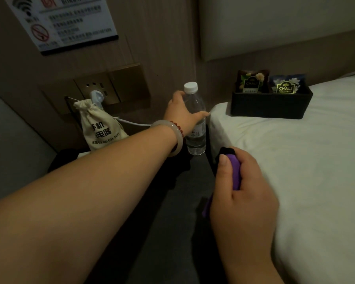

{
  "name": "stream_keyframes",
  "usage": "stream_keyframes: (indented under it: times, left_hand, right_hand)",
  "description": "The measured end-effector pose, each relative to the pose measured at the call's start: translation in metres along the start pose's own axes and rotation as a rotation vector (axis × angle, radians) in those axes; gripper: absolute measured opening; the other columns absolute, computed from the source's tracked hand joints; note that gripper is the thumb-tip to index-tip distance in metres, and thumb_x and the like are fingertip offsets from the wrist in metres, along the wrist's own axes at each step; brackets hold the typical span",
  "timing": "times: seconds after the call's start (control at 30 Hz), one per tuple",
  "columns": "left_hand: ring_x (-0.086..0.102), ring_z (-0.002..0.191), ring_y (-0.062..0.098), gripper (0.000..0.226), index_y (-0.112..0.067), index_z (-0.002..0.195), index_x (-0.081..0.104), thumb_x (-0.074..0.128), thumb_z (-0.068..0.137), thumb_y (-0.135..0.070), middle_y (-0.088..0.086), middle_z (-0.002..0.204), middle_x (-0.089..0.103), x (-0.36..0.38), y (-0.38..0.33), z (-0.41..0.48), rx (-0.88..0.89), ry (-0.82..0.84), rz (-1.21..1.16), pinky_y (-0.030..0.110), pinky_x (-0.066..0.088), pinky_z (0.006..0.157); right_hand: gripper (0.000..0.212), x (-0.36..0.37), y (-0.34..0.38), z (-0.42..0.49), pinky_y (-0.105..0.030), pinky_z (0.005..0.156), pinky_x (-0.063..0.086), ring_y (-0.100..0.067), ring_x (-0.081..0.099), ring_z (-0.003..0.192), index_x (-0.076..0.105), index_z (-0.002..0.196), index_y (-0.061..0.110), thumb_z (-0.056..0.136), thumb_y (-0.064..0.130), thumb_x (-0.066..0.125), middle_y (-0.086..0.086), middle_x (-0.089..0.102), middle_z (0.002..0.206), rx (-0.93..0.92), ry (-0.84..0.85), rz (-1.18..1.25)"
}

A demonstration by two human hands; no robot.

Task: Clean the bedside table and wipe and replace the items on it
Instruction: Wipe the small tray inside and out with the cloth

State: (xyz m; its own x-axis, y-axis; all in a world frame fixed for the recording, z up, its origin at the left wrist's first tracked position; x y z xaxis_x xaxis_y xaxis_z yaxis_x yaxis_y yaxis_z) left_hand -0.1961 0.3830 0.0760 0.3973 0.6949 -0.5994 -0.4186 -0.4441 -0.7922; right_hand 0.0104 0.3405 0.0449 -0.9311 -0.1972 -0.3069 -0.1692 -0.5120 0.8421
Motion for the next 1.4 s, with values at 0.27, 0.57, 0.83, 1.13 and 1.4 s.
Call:
stream_keyframes:
  times: [0.27, 0.57, 0.83, 1.13, 1.4]
  left_hand:
    - [-0.001, 0.146, 0.025, 0.100, -0.027, 0.151, 0.001, 0.072, 0.081, -0.037, 0.002, 0.159, -0.009, 0.010, -0.009, -0.034, 0.243, -0.163, 0.085, 0.033, 0.010, 0.110]
    - [-0.010, 0.146, 0.027, 0.079, -0.024, 0.152, 0.008, 0.057, 0.091, -0.034, 0.003, 0.160, -0.006, 0.060, -0.074, -0.021, 0.798, 0.126, 0.846, 0.043, 0.012, 0.115]
    - [0.014, 0.143, 0.028, 0.080, -0.021, 0.152, 0.003, 0.056, 0.091, -0.020, 0.005, 0.156, 0.018, 0.076, -0.072, 0.005, 0.644, 0.324, 0.937, 0.045, 0.024, 0.112]
    - [0.038, 0.122, 0.024, 0.039, -0.016, 0.128, 0.050, 0.055, 0.093, -0.034, 0.003, 0.127, 0.047, 0.067, -0.084, -0.006, 0.669, 0.177, 0.736, 0.031, 0.037, 0.094]
    - [0.041, 0.116, 0.022, 0.033, -0.013, 0.122, 0.058, 0.060, 0.092, -0.026, 0.004, 0.118, 0.052, 0.036, -0.082, -0.049, 0.779, 0.015, 0.506, 0.023, 0.032, 0.090]
  right_hand:
    - [0.041, -0.007, -0.003, 0.005, -0.003, 0.065, 0.039, -0.002, 0.058, 0.078, 0.059, 0.119, 0.021, 0.093, 0.045, 0.039, 0.010, 0.065, 0.094, 0.047, -0.055, 0.044]
    - [0.035, -0.015, -0.006, 0.010, 0.002, 0.073, 0.038, 0.004, 0.053, 0.080, 0.059, 0.117, 0.021, 0.095, 0.041, 0.040, 0.018, 0.056, 0.090, 0.031, -0.155, 0.083]
    - [0.043, -0.010, -0.008, 0.013, -0.004, 0.065, 0.041, 0.000, 0.056, 0.076, 0.058, 0.118, 0.023, 0.094, 0.049, 0.033, 0.014, 0.062, 0.091, 0.037, -0.160, 0.050]
    - [0.037, -0.016, -0.008, 0.016, 0.005, 0.073, 0.034, 0.017, 0.051, 0.084, 0.061, 0.115, 0.018, 0.096, 0.042, 0.040, 0.023, 0.052, 0.083, 0.022, -0.199, 0.062]
    - [0.034, -0.025, 0.001, 0.014, 0.009, 0.079, 0.028, 0.011, 0.042, 0.092, 0.058, 0.117, 0.004, 0.098, 0.026, 0.041, 0.012, 0.051, 0.099, -0.073, -0.359, 0.080]
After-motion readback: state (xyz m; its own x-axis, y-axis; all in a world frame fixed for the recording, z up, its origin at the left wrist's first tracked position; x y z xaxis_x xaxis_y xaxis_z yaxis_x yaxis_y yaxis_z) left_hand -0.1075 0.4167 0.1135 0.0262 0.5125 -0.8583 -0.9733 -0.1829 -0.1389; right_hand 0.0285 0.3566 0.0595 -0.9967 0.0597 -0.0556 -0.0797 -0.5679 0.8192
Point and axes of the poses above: each hand's wrist, its own z-axis towards the middle knuckle, its own x-axis out of the palm, y = z × x, the point moved 2 cm from there along z, towards the middle knuckle
